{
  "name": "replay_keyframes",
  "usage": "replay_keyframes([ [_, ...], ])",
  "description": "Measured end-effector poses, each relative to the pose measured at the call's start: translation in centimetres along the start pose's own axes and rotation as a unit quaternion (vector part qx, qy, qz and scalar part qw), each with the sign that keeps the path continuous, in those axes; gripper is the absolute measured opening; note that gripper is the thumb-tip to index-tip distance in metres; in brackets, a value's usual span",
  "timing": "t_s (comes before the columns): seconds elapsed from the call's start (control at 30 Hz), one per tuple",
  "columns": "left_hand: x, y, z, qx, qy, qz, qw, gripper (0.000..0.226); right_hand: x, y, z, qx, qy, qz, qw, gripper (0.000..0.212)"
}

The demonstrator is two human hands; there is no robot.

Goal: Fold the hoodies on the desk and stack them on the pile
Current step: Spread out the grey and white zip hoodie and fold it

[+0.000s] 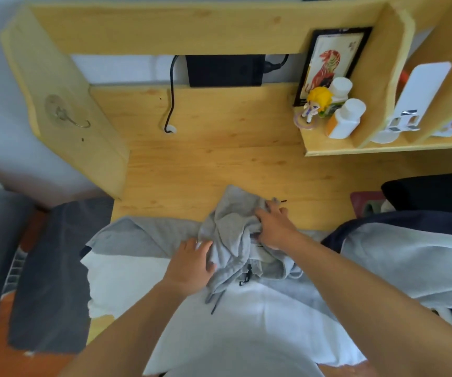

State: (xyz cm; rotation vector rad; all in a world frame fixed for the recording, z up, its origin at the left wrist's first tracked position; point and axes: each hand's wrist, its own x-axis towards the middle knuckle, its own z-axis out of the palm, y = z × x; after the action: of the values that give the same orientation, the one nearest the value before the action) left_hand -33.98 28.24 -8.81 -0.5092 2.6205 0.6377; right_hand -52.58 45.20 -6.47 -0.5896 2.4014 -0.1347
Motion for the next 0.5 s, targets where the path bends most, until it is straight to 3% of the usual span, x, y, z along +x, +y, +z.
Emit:
replay_keyframes([
  [0.07,-0.3,0.1,0.2,-0.029,-0.025,-0.023,0.999,0.066,0.4,-1.6,-2.2,-0.006,0.093,0.007,0.996,0.031],
  [0.13,0.2,0.1,-0.8,-0.111,-0.046,-0.066,0.991,0.082,-0.5,-3.5,-6.6,0.062,0.196,-0.036,0.978,0.010],
  [0.2,0.9,0.9,-3.6,-0.204,-0.004,-0.068,0.977,0.091,-2.7,-5.4,-11.8,0.138,0.266,-0.087,0.950,0.018],
  [0.27,1.7,2.8,-7.6,-0.322,0.052,-0.021,0.945,0.081,-5.3,-6.8,-16.5,0.165,0.310,-0.139,0.926,0.018],
  [0.33,2.6,5.0,-12.2,-0.419,0.055,0.015,0.906,0.060,-7.6,-7.6,-20.1,0.195,0.323,-0.184,0.908,0.009],
  [0.43,3.9,7.0,-18.2,-0.477,0.068,0.029,0.876,0.030,-10.1,-7.7,-23.8,0.228,0.341,-0.233,0.881,0.013],
  [0.5,4.2,7.6,-21.6,-0.493,0.095,0.031,0.864,0.025,-11.1,-7.0,-24.8,0.237,0.344,-0.246,0.875,0.018],
])
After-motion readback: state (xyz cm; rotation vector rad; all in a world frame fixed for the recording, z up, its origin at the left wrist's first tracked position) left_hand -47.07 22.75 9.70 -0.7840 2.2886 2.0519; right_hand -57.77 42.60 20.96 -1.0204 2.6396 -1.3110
